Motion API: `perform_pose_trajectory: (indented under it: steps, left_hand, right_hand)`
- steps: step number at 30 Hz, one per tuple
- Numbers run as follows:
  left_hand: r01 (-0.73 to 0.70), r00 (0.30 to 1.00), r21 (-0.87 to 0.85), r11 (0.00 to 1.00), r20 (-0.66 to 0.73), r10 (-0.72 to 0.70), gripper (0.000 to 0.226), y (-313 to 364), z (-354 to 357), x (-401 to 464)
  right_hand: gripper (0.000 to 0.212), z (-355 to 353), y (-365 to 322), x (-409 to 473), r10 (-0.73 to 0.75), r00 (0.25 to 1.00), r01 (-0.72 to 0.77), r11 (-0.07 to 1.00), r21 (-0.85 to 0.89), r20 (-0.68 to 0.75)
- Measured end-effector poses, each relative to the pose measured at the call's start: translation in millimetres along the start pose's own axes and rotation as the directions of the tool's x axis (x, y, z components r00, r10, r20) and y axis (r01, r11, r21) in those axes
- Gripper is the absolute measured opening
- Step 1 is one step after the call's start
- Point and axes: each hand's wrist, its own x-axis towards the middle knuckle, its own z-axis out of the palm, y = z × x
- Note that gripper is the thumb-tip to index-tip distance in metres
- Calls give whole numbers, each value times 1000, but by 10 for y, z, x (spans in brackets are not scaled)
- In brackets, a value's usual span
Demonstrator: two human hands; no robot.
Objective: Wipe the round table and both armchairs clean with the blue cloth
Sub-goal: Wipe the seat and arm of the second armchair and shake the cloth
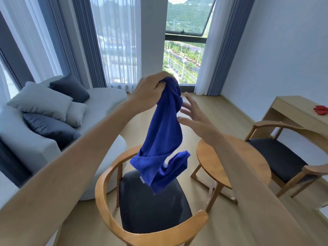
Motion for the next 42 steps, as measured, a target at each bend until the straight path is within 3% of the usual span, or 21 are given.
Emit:
perform_pose_trajectory:
  steps: [4, 9, 13, 19, 26, 29, 32, 35, 38, 42]
  left_hand:
    - [2, 1000, 56, 998, -18, -1, 40, -8, -73, 91]
    - [38, 996, 142, 989, -82, -26, 42, -103, -244, 100]
    - [-28, 991, 137, 990, -123, 45, 43, 28, -385, 211]
    - [-1, 1000, 295, 956, -23, 8, 12, -99, -507, 248]
    - [93, 995, 296, 951, 11, -101, 46, -326, -561, 154]
    - [117, 982, 263, 958, 117, -152, 39, -350, -636, 115]
    - [166, 921, 221, 961, 314, -231, 22, -410, -783, 54]
    - [139, 866, 301, 943, 425, -263, 5, -469, -854, 40]
    - [152, 820, 400, 904, 458, -342, 14, -537, -911, 36]
    - [187, 847, 421, 888, 388, -363, 18, -649, -988, 0]
  right_hand:
    - [9, -21, -235, 140, -195, 954, 149, 967, -205, -226]
    - [18, -264, -559, 326, -284, 834, 156, 944, -291, -472]
    - [18, -387, -854, 443, -339, 798, 184, 925, -334, -499]
    - [10, -437, -843, 438, -257, 802, 128, 956, -265, -539]
    - [20, -515, -752, 434, -240, 762, 99, 961, -257, -601]
    - [8, -545, -726, 424, -203, 761, 83, 972, -218, -616]
    - [3, -625, -674, 412, -150, 751, 57, 985, -163, -643]
    - [14, -665, -642, 407, -162, 757, 9, 971, -239, -633]
    - [33, -674, -600, 401, -138, 760, -50, 962, -269, -635]
    - [47, -708, -504, 361, -50, 772, -135, 961, -240, -634]
